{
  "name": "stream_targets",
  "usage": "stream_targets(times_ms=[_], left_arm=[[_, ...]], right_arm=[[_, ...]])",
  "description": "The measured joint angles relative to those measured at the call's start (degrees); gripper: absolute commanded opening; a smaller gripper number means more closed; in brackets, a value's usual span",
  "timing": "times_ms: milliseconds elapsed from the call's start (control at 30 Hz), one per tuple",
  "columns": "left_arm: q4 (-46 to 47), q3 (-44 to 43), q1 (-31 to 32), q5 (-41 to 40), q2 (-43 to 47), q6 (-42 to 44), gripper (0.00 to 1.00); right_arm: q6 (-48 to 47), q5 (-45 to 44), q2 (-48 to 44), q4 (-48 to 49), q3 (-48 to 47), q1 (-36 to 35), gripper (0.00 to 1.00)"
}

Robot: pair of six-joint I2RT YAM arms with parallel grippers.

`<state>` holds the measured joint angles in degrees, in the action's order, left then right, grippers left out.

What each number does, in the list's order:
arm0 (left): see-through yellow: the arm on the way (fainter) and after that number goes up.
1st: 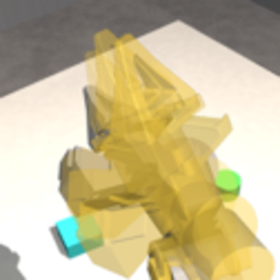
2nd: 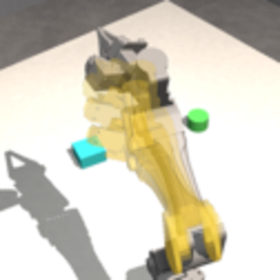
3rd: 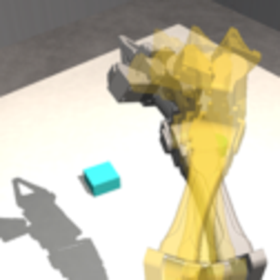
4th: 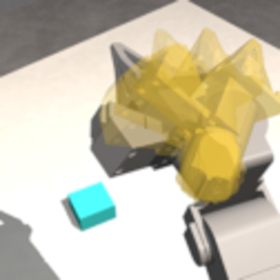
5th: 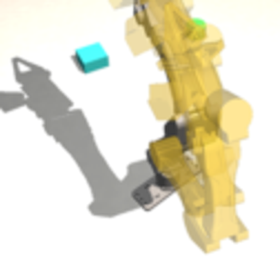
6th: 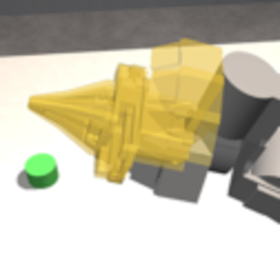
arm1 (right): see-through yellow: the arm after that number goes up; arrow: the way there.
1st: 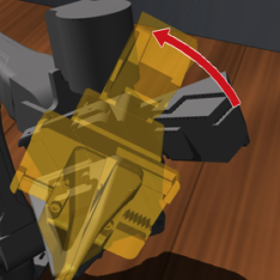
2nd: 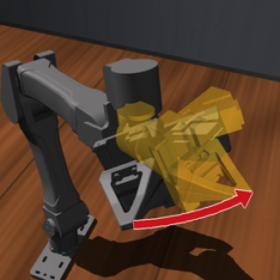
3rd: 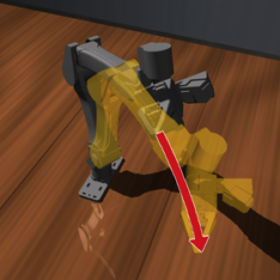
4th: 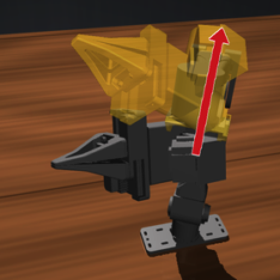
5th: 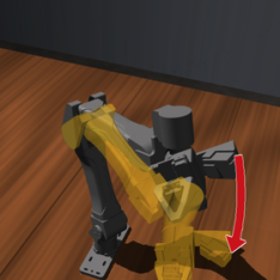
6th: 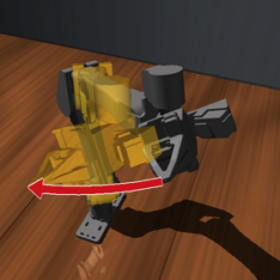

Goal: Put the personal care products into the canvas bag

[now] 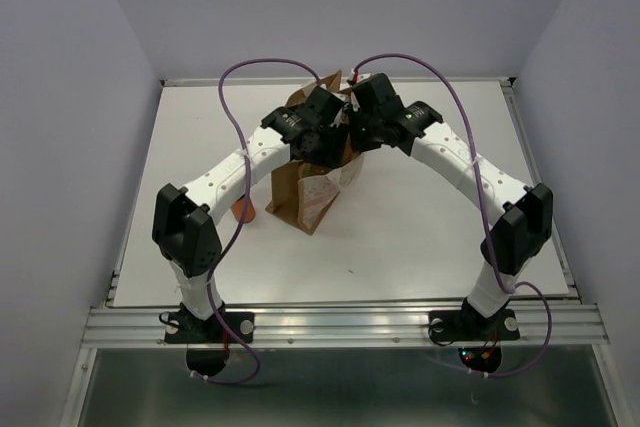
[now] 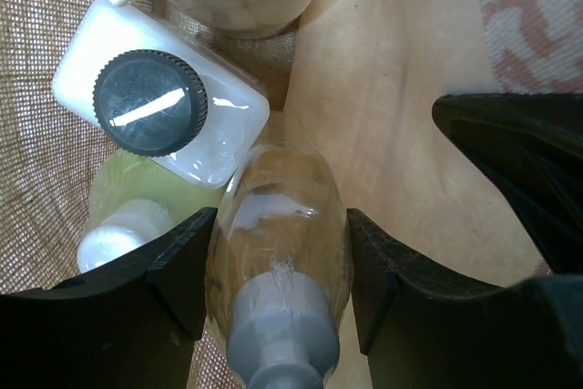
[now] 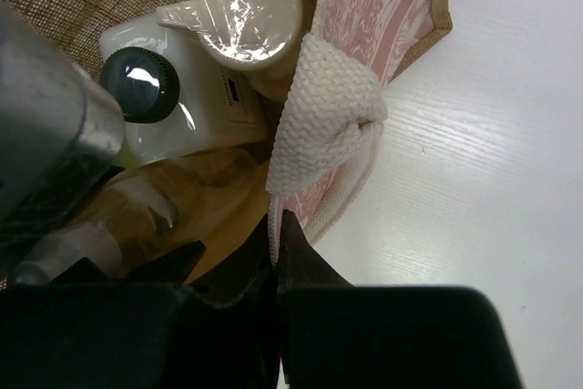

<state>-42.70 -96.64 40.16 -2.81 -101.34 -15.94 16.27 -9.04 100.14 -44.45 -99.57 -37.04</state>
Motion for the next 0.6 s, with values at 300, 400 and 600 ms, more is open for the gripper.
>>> stream_targets(times_ms=[300, 400, 600], left_arm=[[-3.0, -2.1, 0.0, 0.4, 0.0, -0.4, 0.78], [-4.0, -2.4, 0.0, 0.4, 0.2, -0.4, 0.73], [-6.8, -2.5, 0.0, 0.2, 1.4, -0.5, 0.83]], right_arm=[[0.0, 0.1, -0.7, 0.1, 0.7, 0.6, 0.01], [0.0, 0.2, -1.1, 0.0, 1.1, 1.0, 0.01], [-0.1, 0.2, -1.2, 0.1, 1.2, 1.2, 0.01]])
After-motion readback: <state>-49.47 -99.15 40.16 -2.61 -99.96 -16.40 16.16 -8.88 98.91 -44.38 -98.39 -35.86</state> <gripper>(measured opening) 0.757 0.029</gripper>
